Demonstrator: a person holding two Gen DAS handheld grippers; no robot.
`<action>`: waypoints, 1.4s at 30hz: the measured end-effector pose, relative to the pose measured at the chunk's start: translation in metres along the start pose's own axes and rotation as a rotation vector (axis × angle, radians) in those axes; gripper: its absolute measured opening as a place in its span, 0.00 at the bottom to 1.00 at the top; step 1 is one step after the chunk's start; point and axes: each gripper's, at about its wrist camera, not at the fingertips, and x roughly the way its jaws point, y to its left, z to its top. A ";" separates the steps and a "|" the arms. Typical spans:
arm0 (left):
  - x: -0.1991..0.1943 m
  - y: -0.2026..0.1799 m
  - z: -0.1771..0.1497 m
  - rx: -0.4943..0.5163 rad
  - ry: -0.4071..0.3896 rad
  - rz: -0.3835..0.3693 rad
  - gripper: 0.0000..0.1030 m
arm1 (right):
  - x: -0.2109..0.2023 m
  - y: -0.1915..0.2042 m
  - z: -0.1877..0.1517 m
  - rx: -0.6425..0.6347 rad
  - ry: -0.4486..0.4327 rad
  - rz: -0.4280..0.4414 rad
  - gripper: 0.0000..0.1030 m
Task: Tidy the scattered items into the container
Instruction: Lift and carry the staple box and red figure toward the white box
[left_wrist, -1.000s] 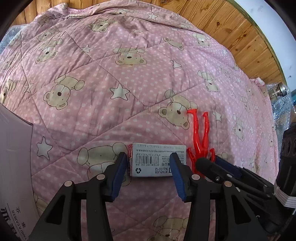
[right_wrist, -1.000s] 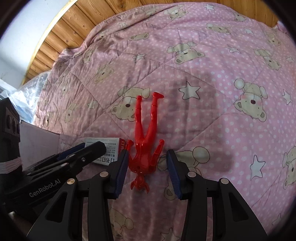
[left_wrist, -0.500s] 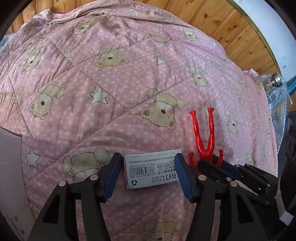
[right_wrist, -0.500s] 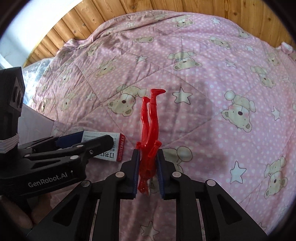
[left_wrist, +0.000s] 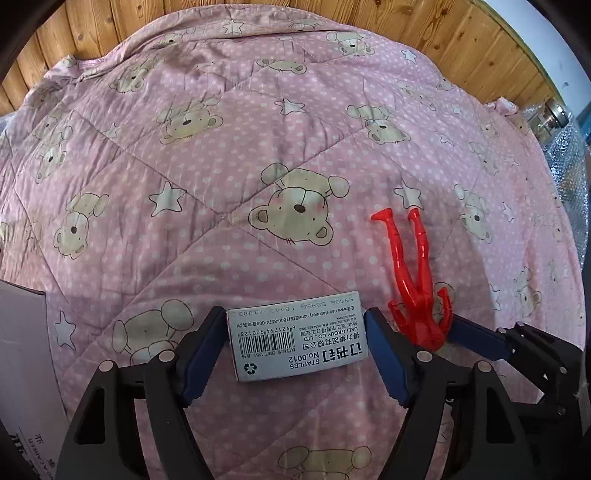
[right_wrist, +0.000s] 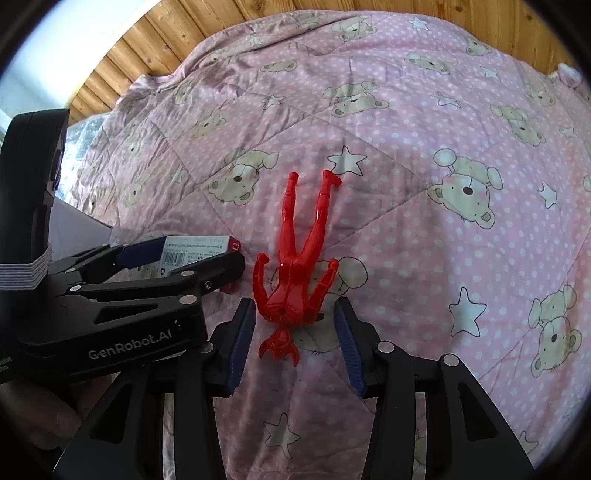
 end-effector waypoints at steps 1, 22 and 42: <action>-0.003 0.003 -0.001 -0.009 -0.009 0.007 0.70 | 0.001 0.002 0.001 -0.008 -0.002 -0.005 0.48; -0.098 0.046 -0.031 -0.203 -0.125 -0.143 0.70 | -0.034 0.006 -0.005 0.058 -0.077 0.013 0.28; -0.198 0.079 -0.113 -0.260 -0.256 -0.137 0.70 | -0.106 0.133 -0.055 -0.139 -0.142 0.110 0.28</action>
